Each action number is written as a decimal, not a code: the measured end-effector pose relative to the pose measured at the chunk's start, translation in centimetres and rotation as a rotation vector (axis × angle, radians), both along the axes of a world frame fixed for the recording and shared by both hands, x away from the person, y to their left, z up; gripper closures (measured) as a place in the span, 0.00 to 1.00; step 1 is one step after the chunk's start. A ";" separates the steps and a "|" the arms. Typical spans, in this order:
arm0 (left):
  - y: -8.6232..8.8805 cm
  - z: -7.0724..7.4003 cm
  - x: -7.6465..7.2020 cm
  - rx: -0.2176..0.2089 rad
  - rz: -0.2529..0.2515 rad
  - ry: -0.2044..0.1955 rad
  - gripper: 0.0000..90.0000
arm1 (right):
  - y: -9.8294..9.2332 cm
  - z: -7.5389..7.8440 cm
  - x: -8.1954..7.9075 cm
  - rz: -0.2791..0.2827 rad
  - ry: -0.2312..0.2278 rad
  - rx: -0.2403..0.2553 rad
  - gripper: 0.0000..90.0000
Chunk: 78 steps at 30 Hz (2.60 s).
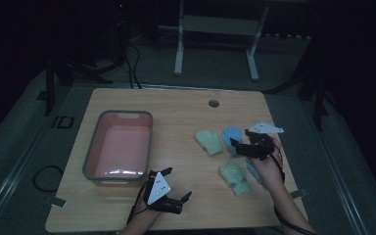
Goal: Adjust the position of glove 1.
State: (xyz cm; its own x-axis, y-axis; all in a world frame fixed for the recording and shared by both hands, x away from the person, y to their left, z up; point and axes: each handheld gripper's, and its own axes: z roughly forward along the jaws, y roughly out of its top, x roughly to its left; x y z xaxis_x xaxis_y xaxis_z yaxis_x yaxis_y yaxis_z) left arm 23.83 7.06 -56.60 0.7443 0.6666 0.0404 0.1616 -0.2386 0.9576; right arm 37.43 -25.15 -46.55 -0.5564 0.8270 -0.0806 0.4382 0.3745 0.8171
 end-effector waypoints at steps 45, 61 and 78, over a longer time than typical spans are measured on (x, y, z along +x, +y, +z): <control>0.1 0.0 0.0 -0.013 -0.017 0.004 0.00 | 7.7 -7.6 8.4 0.193 0.242 -0.124 0.68; 0.2 0.0 0.0 -0.020 -0.017 0.008 0.00 | 9.1 -5.9 6.2 0.058 0.256 -0.063 0.95; 0.1 0.0 -0.1 -0.011 -0.019 -0.010 0.00 | 10.5 -3.1 -2.5 -0.113 0.245 0.071 0.96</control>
